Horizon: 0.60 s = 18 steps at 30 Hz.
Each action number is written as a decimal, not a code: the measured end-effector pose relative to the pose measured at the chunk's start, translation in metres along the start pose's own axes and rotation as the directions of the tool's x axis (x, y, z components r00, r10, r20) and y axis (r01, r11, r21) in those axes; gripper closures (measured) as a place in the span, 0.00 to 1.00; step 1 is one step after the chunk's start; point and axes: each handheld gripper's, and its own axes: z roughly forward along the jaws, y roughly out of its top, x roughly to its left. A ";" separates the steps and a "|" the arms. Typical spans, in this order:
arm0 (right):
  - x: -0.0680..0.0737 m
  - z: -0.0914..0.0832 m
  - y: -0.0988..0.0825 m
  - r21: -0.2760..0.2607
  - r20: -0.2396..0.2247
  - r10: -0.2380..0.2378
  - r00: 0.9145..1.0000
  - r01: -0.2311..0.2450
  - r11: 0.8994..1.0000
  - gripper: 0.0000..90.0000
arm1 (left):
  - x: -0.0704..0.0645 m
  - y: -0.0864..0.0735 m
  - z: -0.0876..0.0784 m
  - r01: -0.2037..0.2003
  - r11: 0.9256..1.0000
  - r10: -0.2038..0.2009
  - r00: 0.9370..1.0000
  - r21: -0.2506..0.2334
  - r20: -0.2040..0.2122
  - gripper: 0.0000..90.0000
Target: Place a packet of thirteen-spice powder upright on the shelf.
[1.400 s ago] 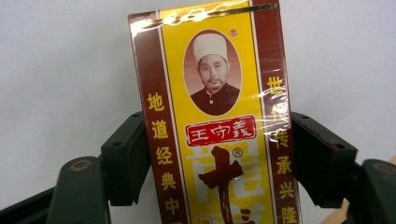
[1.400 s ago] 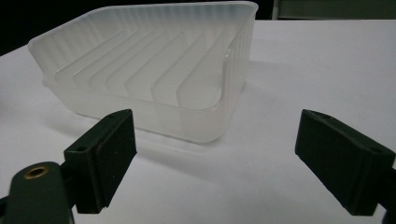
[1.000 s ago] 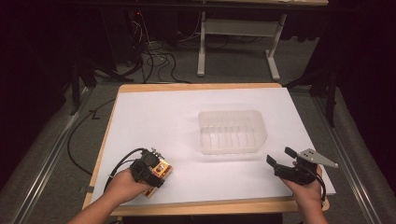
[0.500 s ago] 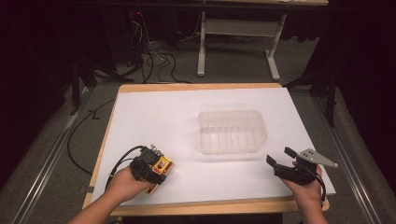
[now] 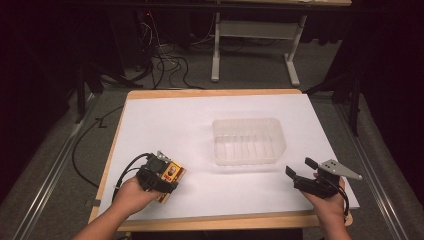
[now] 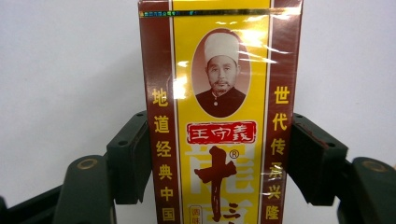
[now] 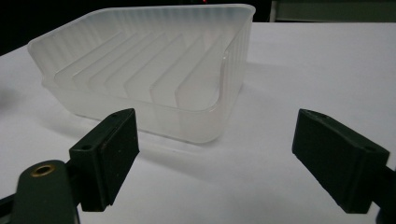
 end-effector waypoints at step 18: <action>0.006 -0.001 0.003 0.005 -0.018 -0.026 1.000 0.026 1.000 0.11 | -0.010 -0.004 -0.005 0.024 0.963 -0.036 0.999 -0.270 -0.039 0.36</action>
